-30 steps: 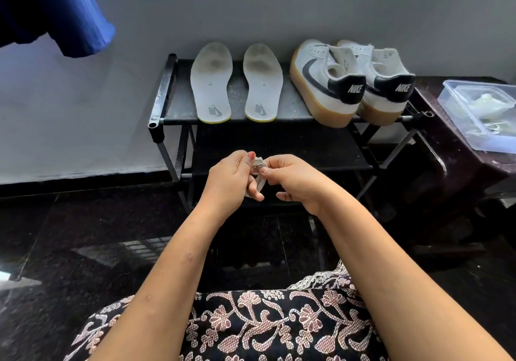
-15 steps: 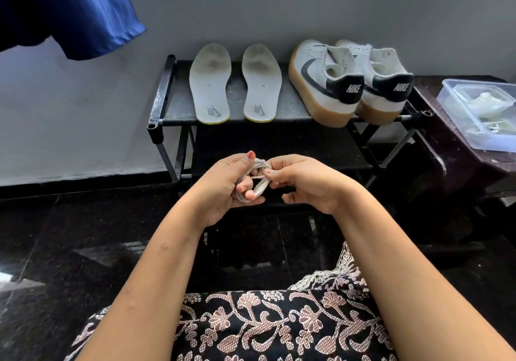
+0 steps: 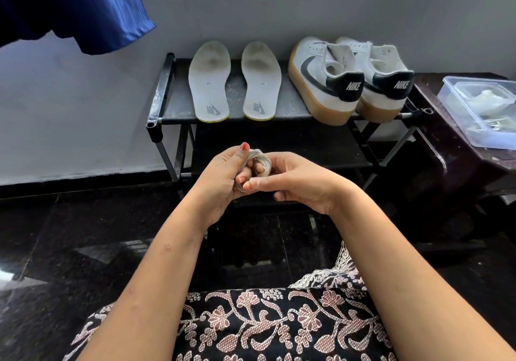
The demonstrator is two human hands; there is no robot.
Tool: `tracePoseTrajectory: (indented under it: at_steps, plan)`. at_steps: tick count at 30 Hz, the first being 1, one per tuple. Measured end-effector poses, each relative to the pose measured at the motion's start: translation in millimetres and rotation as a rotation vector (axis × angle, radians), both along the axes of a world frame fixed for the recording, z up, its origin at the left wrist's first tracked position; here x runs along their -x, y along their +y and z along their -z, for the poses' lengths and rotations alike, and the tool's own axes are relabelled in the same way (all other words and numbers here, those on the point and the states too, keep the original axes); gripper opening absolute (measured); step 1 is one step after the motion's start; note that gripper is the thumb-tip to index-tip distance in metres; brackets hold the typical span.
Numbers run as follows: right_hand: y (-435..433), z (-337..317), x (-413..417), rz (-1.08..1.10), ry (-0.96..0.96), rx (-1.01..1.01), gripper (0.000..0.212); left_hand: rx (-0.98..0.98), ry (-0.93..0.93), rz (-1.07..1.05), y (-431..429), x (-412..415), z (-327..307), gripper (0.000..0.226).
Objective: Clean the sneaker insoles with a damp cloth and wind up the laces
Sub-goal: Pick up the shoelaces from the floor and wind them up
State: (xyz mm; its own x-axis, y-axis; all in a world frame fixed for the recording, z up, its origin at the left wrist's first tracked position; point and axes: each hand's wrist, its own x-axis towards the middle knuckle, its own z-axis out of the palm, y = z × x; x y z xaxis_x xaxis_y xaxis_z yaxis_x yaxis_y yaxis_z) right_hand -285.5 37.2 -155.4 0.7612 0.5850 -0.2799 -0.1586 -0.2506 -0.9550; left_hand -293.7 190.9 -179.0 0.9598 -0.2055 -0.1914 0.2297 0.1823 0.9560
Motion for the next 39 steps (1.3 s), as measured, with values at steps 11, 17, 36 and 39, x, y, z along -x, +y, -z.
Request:
tracePoseTrajectory:
  at_steps: [11, 17, 36, 39]
  plan:
    - [18, 9, 1, 0.365, -0.044, 0.060, 0.029, 0.060, 0.009, -0.107, -3, -2, 8, 0.032]
    - [24, 16, -2, 0.506, 0.081, -0.161, 0.032, 0.171, -0.014, -0.147, -7, -2, 4, 0.036]
    - [8, 3, 6, 0.706, -0.002, -0.390, 0.027, 0.347, 0.071, -0.460, -37, 9, -15, 0.021]
    - [-15, -1, 15, 0.793, -0.035, -0.359, 0.023, 0.346, 0.091, -0.469, -50, 16, -21, 0.025]
